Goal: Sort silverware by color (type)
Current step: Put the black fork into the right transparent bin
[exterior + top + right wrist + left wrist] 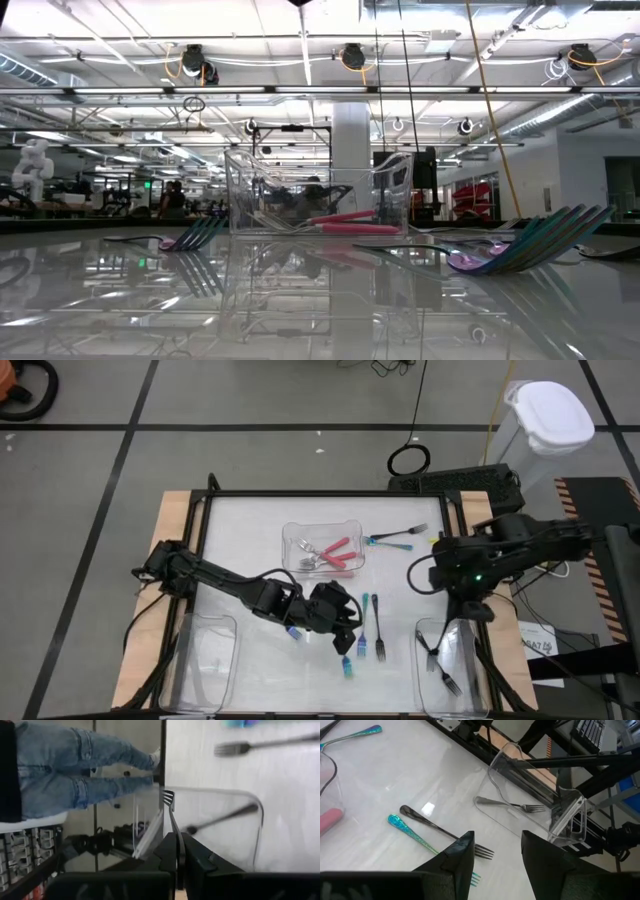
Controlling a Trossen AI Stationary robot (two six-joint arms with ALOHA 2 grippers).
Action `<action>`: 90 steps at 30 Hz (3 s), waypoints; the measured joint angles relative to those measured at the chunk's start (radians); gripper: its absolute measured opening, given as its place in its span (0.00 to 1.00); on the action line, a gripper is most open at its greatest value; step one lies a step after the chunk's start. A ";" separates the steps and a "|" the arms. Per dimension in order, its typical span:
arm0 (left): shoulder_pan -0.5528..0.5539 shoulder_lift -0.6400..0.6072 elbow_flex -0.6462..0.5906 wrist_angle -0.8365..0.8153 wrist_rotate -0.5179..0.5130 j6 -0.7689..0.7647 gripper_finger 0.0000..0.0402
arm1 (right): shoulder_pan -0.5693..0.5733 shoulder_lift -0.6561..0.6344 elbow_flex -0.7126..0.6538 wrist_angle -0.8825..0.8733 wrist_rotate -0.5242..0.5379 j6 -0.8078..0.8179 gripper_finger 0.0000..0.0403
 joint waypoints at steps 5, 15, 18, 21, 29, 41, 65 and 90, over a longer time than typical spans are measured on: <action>0.000 0.000 0.000 -0.008 0.000 0.007 0.40 | 0.001 -0.034 0.000 -0.085 0.000 0.011 0.01; -0.004 -0.001 0.000 -0.059 0.077 0.000 0.40 | 0.002 -0.074 -0.010 -0.083 -0.047 0.020 0.01; -0.010 -0.001 0.000 -0.078 0.084 0.001 0.40 | 0.002 -0.074 -0.042 -0.084 -0.047 0.024 0.01; -0.015 -0.001 0.000 -0.121 0.084 0.003 0.40 | 0.003 -0.074 -0.097 -0.074 -0.058 0.031 0.01; -0.046 -0.001 0.000 -0.241 0.084 0.000 0.40 | 0.052 -0.075 -0.227 -0.007 -0.074 0.044 0.01; -0.144 -0.001 0.000 -0.260 0.004 -0.079 0.40 | 0.193 -0.092 -0.414 0.310 0.010 0.271 0.01; -0.219 -0.001 0.000 -0.330 -0.046 -0.131 0.40 | 0.402 -0.093 -0.647 0.614 0.086 0.392 0.02; -0.150 -0.001 -0.001 -0.351 -0.026 -0.097 0.40 | 0.405 -0.091 -0.678 0.589 0.199 0.380 0.27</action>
